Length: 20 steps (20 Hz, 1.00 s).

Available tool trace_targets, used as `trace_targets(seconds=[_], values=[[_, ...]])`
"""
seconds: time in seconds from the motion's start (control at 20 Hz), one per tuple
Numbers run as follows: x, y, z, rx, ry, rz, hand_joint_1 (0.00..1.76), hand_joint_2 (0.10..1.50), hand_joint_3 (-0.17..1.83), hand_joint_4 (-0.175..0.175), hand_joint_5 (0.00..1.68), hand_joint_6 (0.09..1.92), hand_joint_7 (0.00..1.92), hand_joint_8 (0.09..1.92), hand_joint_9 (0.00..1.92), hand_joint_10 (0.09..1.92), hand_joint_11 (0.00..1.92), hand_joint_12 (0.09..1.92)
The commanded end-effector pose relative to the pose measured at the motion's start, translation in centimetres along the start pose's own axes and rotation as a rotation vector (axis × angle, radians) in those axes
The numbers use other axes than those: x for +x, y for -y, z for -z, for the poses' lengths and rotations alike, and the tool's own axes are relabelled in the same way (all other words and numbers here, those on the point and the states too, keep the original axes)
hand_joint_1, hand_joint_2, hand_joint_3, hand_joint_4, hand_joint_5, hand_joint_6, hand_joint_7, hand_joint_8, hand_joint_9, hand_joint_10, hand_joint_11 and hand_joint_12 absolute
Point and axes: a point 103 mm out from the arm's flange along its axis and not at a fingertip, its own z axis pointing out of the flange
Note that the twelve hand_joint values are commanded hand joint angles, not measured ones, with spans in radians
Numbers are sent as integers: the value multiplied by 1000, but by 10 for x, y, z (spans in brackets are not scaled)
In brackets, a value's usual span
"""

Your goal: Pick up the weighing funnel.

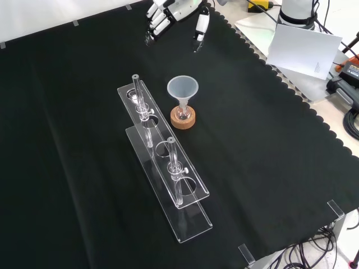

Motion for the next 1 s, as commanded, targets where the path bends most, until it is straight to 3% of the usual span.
trace_targets(seconds=[0.05,0.6,0.8,0.85,1.0], values=[[-25,-9,-18,-64,-94,9,551,865,-53,-48,296,87,242,684,579,618,391,1351],[-49,-49,-42,-122,-175,19,656,868,-66,-48,351,87,348,693,680,580,446,1329],[-54,-67,-52,-108,-179,5,718,871,-75,-42,385,87,392,684,727,556,476,1313],[-54,-72,-55,-89,-162,-29,731,872,-77,-41,390,87,400,683,734,552,480,1311],[-50,-86,-64,-76,-170,-14,754,873,-80,-37,402,87,412,683,745,546,487,1309]])
